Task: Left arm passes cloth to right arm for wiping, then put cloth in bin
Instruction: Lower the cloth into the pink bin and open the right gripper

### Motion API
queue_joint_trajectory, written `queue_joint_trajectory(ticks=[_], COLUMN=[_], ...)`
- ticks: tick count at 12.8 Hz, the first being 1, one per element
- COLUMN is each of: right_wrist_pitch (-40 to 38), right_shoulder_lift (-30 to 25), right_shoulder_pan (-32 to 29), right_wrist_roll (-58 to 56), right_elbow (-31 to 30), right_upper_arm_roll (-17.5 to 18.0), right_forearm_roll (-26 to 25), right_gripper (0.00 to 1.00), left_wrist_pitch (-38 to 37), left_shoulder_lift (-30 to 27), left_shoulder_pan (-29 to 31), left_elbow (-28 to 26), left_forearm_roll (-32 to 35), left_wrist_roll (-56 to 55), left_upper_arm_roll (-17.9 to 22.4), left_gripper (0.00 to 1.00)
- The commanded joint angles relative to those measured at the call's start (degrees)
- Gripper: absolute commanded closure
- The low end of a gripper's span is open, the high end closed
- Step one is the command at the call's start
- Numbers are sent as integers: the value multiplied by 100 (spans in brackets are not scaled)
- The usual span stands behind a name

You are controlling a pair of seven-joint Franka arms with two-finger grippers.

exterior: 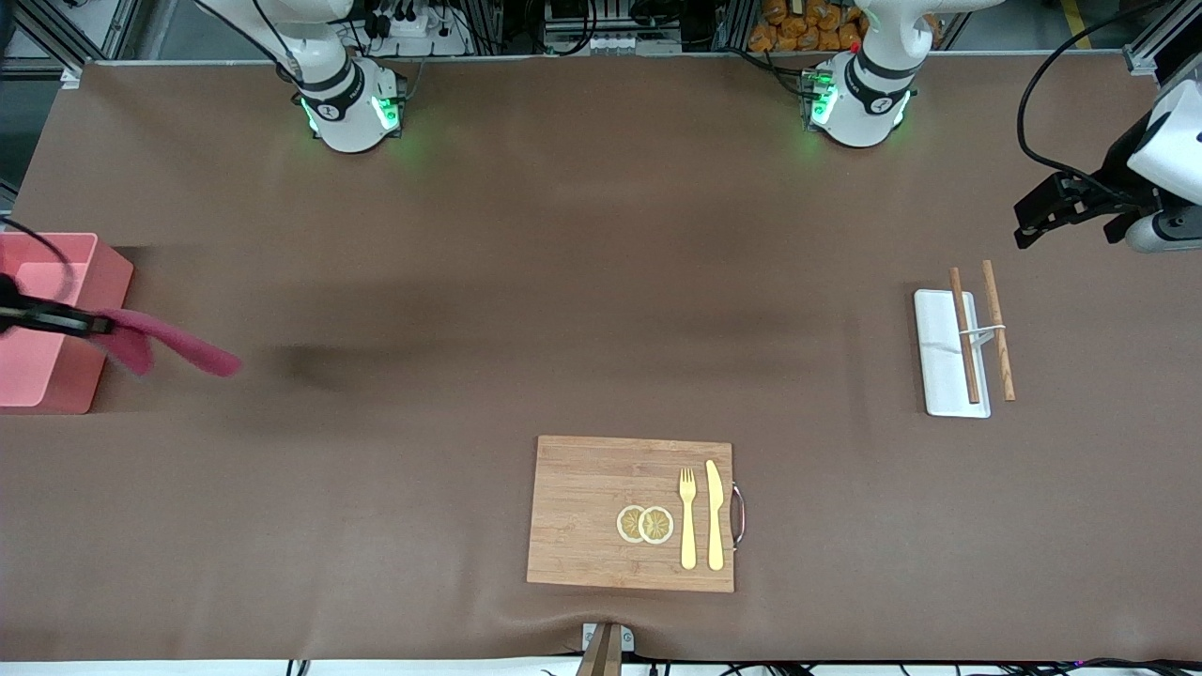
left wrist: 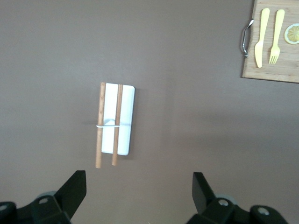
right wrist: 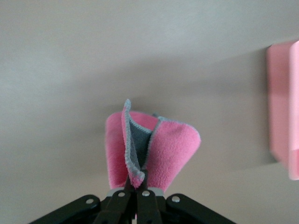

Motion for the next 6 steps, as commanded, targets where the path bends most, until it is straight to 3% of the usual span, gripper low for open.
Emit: queue_joint_trajectory(ticks=[1,4,6], right_wrist_pitch=[-185,-63,488], right_shoulder_lift=[71,167,342], right_shoulder_pan=[-878,-1678,-2135], right_wrist_roll=[-1483,-2960,-3673], right_elbow=[400,594,594], right_upper_arm_roll=[137,137,137], right_forearm_roll=[-330,-612,-744], right_gripper=[100,100,100], left_wrist_pitch=[-235,-306,-297], left_shoulder_lift=[-74,-100,-100], left_shoulder_pan=[-66,-57,-57], left_elbow=[56,30,-5], left_forearm_roll=[-161,-179,-187], left_wrist_roll=[-214,-214,-214], left_upper_arm_roll=[77,69,69], left_gripper=[0,0,0])
